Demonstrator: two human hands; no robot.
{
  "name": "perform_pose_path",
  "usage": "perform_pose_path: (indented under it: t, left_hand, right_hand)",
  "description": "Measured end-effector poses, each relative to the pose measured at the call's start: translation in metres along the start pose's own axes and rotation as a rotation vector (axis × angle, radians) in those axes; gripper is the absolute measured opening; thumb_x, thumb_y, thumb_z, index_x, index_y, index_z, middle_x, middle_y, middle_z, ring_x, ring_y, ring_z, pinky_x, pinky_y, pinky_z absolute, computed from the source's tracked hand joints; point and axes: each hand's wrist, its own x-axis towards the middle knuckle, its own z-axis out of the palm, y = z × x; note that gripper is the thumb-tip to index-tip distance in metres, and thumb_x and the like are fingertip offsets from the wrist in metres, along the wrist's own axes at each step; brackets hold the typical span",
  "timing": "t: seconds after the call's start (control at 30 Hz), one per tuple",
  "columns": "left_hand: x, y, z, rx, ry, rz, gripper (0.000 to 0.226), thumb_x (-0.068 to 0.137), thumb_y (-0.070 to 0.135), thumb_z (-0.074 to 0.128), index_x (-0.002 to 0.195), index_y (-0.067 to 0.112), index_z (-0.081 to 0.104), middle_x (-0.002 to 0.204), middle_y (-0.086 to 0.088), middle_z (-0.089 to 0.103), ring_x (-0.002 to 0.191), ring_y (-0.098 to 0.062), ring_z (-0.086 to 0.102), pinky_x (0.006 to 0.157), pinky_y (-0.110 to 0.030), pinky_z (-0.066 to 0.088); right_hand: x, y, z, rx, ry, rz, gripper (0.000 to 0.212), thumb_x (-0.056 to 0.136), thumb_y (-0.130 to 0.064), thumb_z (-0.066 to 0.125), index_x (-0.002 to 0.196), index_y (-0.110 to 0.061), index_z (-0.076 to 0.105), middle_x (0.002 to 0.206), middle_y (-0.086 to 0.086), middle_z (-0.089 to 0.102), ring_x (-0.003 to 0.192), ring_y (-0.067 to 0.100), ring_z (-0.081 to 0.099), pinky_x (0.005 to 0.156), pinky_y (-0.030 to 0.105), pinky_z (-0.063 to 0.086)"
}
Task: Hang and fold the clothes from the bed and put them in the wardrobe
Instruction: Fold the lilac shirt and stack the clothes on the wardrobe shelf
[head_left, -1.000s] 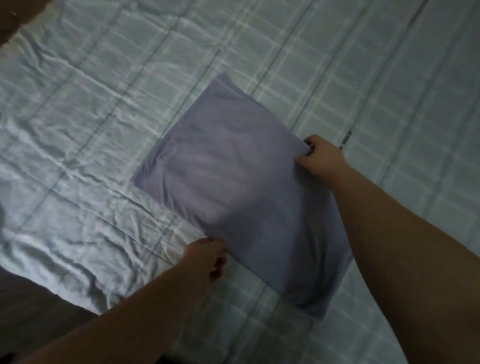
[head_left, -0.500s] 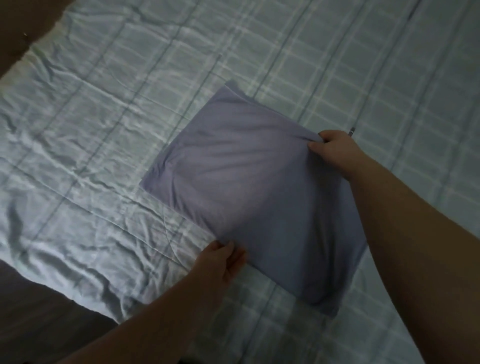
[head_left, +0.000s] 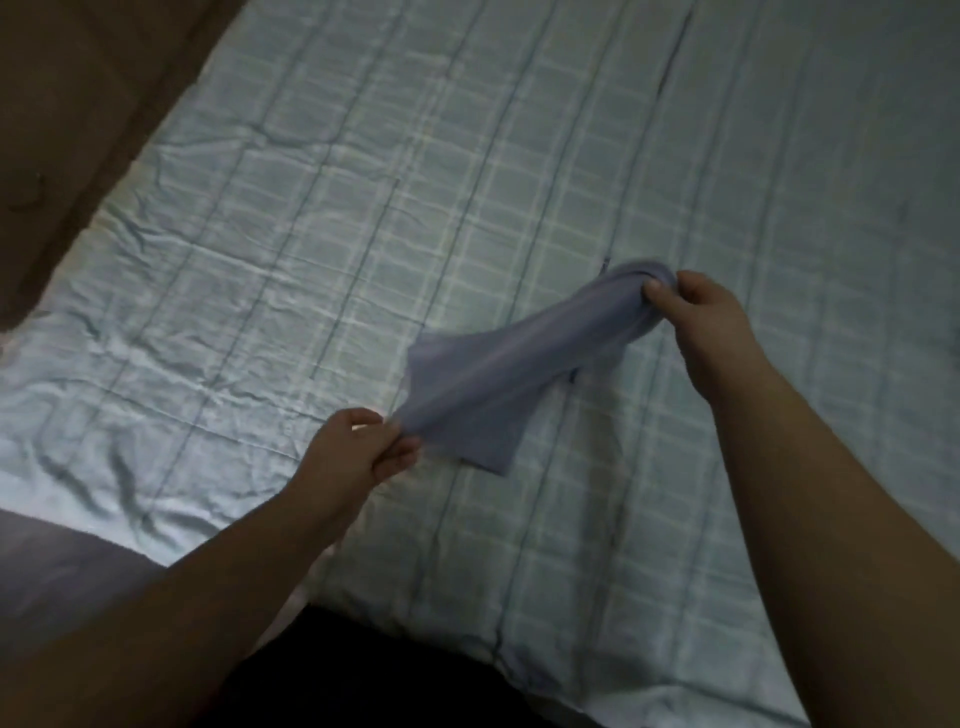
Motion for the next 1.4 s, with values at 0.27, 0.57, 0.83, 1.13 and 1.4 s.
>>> perform_pose_path:
  t: [0.27,0.57,0.83,1.13,1.4]
  left_hand:
    - [-0.026,0.075,-0.032,0.328,-0.132,0.117,0.011,0.094,0.003,0.059,0.104,0.007,0.064,0.097,-0.019,0.071,0.088,-0.026,0.074,0.072,-0.033,0.061]
    - [0.007,0.139,-0.021,0.258,-0.163,0.242,0.015,0.093,0.003,0.060,0.107,0.001,0.062,0.099,-0.024,0.068,0.094,-0.028,0.073,0.082,-0.036,0.058]
    - [0.024,0.190,0.001,0.261,-0.150,0.434,0.011,0.090,0.002,0.061,0.098,0.005,0.067,0.083,-0.017,0.070,0.086,-0.026,0.073,0.083,-0.039,0.058]
    - [0.026,0.112,-0.041,0.247,-0.123,0.312,0.005,0.093,0.001,0.061,0.095,0.003,0.064,0.086,-0.016,0.072,0.085,-0.030,0.071,0.081,-0.035,0.059]
    - [0.072,-0.048,-0.140,0.523,-0.084,-0.007,0.007,0.086,-0.007,0.067,0.093,-0.005,0.067,0.083,-0.022,0.073,0.085,-0.039,0.070,0.074,-0.030,0.059]
  right_hand:
    - [-0.102,-0.007,-0.023,0.181,0.082,0.259,0.007,0.089,-0.026,0.070,0.087,-0.021,0.066,0.076,-0.005,0.056,0.064,0.006,0.048,0.053,0.021,0.039]
    - [-0.112,-0.020,-0.007,0.398,0.012,0.453,0.009,0.094,-0.029,0.062,0.087,-0.025,0.060,0.076,-0.008,0.067,0.071,0.007,0.061,0.065,0.028,0.036]
    - [-0.090,-0.051,0.008,0.645,0.042,0.414,0.011,0.100,-0.025,0.052,0.090,-0.023,0.058,0.087,0.001,0.065,0.079,0.014,0.062,0.069,0.029,0.041]
    - [-0.133,0.016,0.056,0.742,0.176,0.349,0.029,0.088,-0.020,0.068,0.117,-0.014,0.065,0.108,0.003,0.072,0.094,0.018,0.069,0.079,0.033,0.054]
    - [-0.231,0.201,0.150,0.497,0.076,0.841,0.083,0.039,-0.060,0.089,0.095,-0.002,0.071,0.079,0.016,0.069,0.071,0.024,0.057,0.069,0.040,0.045]
